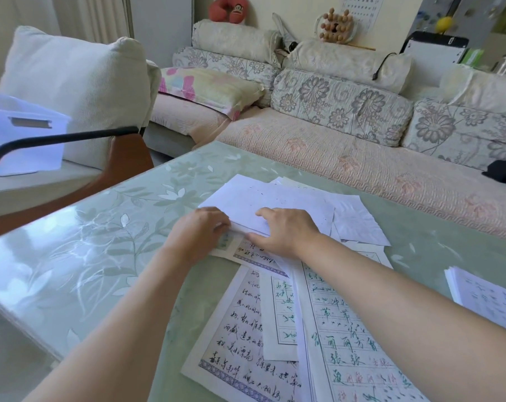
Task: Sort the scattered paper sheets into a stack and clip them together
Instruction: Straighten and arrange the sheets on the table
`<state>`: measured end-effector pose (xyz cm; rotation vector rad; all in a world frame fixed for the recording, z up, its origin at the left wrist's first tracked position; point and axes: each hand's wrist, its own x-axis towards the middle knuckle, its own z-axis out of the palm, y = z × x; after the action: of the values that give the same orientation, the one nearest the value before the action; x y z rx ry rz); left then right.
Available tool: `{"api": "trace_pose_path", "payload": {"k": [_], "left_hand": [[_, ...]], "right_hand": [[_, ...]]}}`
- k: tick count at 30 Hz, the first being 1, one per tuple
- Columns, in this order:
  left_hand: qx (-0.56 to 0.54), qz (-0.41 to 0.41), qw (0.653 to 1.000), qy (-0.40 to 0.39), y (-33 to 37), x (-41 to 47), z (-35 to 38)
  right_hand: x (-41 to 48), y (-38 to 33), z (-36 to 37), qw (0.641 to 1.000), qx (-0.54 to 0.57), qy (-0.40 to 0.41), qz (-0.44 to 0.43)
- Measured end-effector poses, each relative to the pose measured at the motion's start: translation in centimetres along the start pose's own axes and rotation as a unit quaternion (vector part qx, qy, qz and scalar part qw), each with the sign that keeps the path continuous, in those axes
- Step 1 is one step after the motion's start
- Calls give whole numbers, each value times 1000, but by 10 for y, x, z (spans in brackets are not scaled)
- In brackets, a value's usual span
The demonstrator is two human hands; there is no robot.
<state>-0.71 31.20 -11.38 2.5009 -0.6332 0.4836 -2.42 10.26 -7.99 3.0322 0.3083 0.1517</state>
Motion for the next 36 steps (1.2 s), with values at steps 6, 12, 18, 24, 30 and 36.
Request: {"api": "trace_pose_path", "payload": {"k": [6,12,18,24,30,36], "left_hand": [[-59,4,992,115,16,15,-14],[7,-57,994,97,-5,9,-22],[-43,-71,992,90,0,8,-44],[-138,-110,937,301,34,4,-58],[-369,-297,864,169,54,2,-71],[-450,-327,831,6,109,-7,-74]], "right_hand": [[4,-22,-8,999,9,-12,46],[13,-18,-4,986,119,117,15],[8,-24,0,983,159,96,17],[-9,-24,-50,892,398,191,94],[-48,12,-111,762,581,209,196],[-107,60,-100,750,591,122,271]]}}
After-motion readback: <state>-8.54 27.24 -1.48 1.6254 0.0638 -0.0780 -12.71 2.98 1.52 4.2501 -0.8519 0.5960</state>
